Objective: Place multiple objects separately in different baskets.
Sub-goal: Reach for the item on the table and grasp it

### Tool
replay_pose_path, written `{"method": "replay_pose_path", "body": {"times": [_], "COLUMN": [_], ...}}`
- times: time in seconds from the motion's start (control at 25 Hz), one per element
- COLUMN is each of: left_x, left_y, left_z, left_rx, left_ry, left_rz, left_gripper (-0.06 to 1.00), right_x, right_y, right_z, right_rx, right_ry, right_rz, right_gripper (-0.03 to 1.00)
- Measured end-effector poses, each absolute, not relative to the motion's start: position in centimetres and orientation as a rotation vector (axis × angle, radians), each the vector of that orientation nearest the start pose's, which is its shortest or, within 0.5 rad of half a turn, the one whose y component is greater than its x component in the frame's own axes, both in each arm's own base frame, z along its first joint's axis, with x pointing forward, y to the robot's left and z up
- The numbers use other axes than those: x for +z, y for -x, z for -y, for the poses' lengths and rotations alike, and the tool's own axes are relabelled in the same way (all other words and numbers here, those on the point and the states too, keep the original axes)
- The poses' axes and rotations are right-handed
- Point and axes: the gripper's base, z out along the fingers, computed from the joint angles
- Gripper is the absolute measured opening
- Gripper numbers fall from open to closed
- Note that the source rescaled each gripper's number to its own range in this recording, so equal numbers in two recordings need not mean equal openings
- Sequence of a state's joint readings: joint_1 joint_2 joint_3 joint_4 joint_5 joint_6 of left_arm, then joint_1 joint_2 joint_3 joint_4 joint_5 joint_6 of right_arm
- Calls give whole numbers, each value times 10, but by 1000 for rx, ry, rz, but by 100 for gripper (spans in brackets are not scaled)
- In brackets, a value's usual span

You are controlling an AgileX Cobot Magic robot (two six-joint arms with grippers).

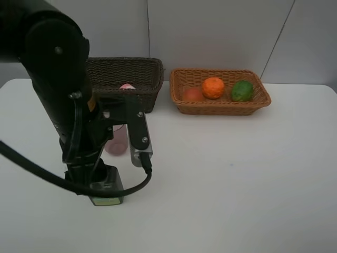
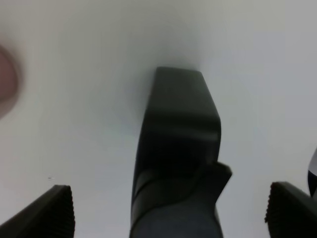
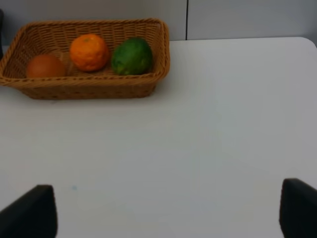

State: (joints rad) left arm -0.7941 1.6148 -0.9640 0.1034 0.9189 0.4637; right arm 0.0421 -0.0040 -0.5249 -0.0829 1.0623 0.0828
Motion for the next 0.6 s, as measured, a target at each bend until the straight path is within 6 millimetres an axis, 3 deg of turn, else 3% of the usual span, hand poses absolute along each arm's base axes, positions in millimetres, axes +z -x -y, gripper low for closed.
{"method": "replay_pose_path", "body": {"times": [0.2,0.6], "left_x": [183,172], "left_y": [-205,-203], "left_z": [198,197], "left_rx": [95,79], "left_ry": [-1858,-1846], "left_rz": [-2387,-2361], "left_gripper": [100,100], "right_x": [284,284], "right_y": [8,8], "right_z": [7,7], "right_rx": [-19,-19], "right_ry": [-46,-46], "right_rz": [-2014,-2014], "right_gripper": [96,96]}}
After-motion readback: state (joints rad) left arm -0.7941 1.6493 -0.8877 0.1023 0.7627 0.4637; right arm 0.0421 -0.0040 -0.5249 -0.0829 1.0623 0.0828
